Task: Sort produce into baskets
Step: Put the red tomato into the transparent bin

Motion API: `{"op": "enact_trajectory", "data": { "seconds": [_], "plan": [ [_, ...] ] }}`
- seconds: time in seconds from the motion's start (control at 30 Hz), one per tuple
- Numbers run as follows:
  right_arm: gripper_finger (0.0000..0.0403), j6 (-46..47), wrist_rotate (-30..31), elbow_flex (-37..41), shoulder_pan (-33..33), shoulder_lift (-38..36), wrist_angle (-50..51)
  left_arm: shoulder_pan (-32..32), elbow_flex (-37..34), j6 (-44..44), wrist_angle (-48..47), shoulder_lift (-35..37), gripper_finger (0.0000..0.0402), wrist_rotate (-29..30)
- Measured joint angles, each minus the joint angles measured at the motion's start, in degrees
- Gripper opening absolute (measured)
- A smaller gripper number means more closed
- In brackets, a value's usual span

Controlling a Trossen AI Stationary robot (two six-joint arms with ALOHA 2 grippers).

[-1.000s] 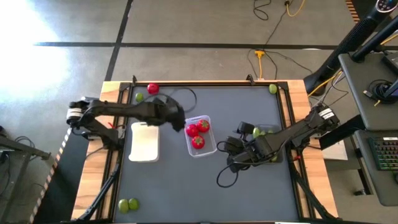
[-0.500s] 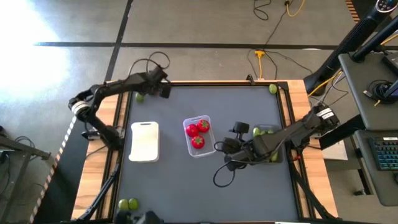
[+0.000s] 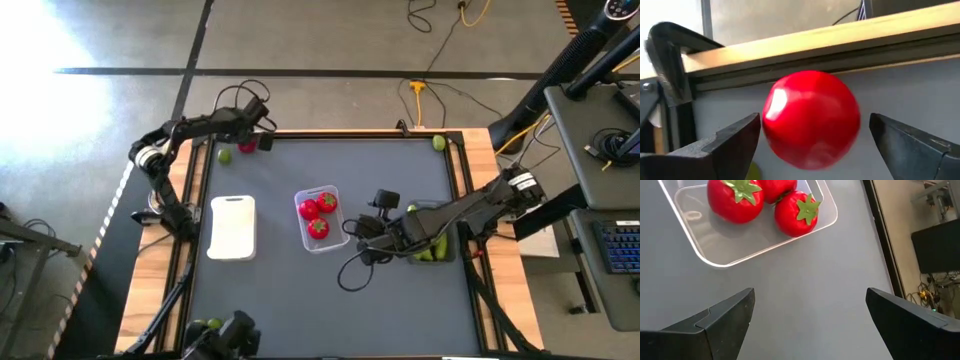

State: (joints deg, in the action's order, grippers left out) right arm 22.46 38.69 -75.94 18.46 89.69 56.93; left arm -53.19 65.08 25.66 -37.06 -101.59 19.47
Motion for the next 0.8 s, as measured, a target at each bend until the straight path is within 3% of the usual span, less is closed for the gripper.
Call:
{"op": "enact_trajectory", "data": {
  "seconds": [0.37,0.57,0.8],
  "plan": [
    [0.0375,0.92,-0.15,0.0,0.02,0.0,0.04,-1.01,0.04,-1.17,2.03,-3.86,0.0341,-0.35],
    [0.0375,3.56,-4.38,0.0,0.02,0.0,0.65,-0.55,0.07,-4.19,3.14,-4.82,0.0309,-0.84],
    [0.0375,4.57,-4.64,0.28,0.02,0.0,1.27,4.79,0.17,-8.93,1.71,-0.46,0.0282,-9.85]
  ]
}}
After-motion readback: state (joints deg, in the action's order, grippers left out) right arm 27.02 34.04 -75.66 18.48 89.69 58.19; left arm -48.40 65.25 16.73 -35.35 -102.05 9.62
